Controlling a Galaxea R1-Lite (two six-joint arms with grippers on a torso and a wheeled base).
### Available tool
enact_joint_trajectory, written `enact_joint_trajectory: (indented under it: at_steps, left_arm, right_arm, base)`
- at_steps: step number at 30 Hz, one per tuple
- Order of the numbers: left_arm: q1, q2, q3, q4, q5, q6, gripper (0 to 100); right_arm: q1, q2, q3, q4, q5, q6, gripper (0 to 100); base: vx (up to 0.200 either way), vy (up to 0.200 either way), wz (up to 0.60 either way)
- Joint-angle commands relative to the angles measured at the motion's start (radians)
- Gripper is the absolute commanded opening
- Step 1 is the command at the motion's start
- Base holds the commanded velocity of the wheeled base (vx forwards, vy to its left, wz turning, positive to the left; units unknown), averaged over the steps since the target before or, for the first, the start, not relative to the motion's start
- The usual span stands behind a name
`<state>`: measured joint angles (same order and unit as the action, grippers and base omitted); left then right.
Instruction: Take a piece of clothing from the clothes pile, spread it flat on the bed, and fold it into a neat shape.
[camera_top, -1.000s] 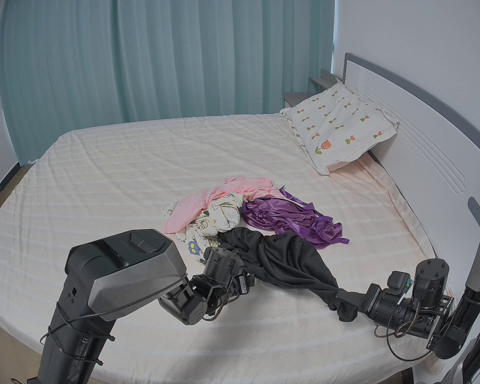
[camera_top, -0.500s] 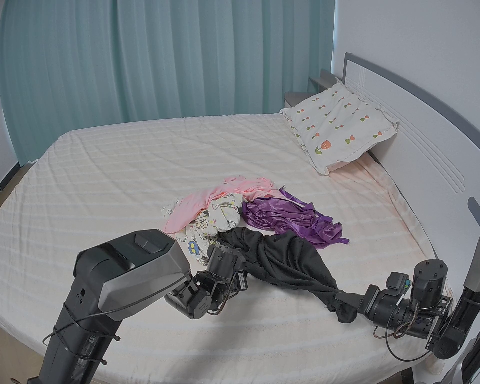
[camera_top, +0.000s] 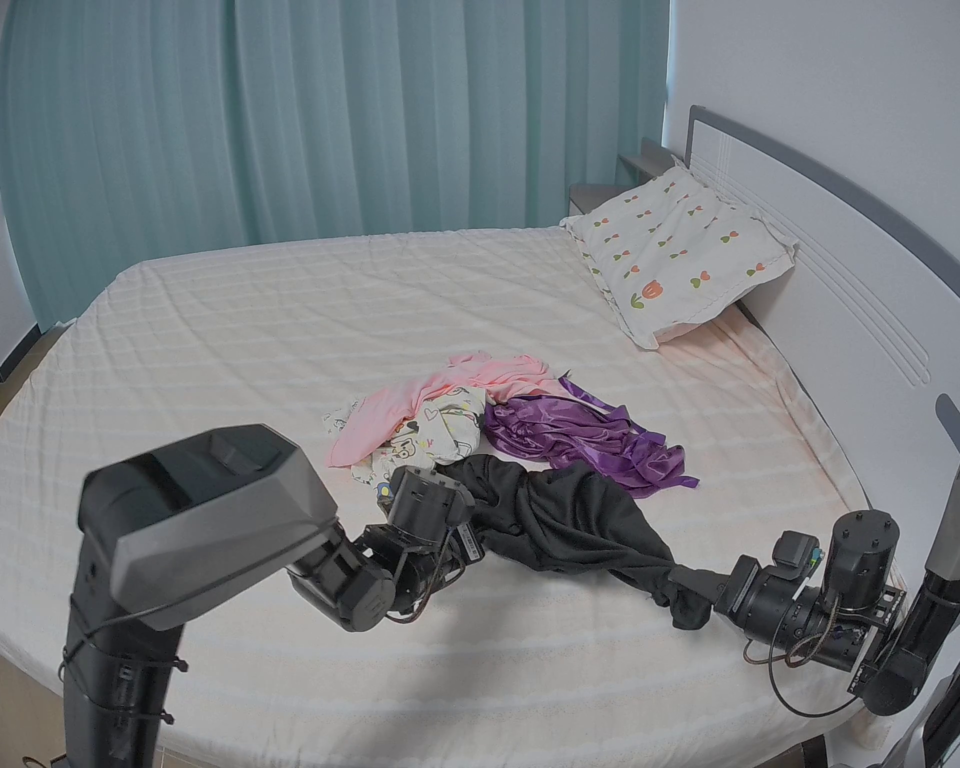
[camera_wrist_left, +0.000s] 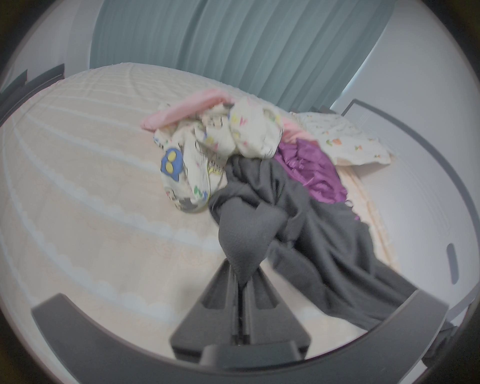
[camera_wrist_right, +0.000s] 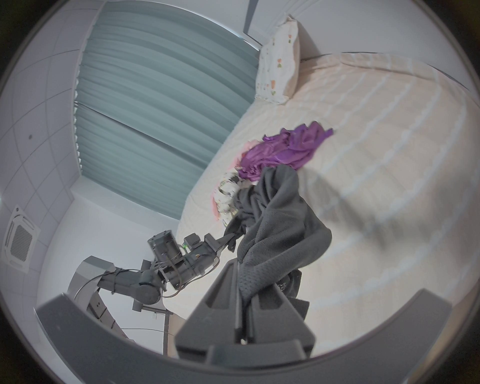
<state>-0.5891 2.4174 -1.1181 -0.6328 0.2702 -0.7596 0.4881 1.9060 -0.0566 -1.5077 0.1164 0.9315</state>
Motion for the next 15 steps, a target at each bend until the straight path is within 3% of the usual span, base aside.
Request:
enact_joint_trajectory:
  at_steps: [1, 3, 7, 11, 15]
  left_arm:
    - [-0.031, -0.328, 0.199, -0.004, -0.019, -0.030, 0]
    - [-0.044, -0.452, 0.247, -0.004, -0.020, -0.035, 0]
    - [-0.051, -0.603, 0.274, -0.027, -0.016, -0.037, 0]
    - [-0.037, -0.701, 0.293, -0.097, -0.014, -0.037, 0]
    - [-0.037, -0.761, 0.350, -0.166, -0.023, -0.035, 0]
  right_arm:
    - [0.000, -0.004, -0.111, -0.055, -0.004, -0.079, 0]
    - [-0.006, -0.011, -0.181, -0.055, -0.024, -0.154, 0]
    - [-0.002, -0.100, -0.310, -0.052, -0.057, -0.221, 0]
    - [-0.013, -0.212, -0.445, -0.048, -0.058, -0.241, 0]
    - [-0.014, -0.254, -0.453, -0.020, -0.044, -0.235, 0]
  base:
    - [0.000, 0.000, 0.00]
    - [0.000, 0.000, 0.00]
    - [0.000, 0.000, 0.00]
    - [0.000, 0.000, 0.00]
    - [0.000, 0.000, 0.00]
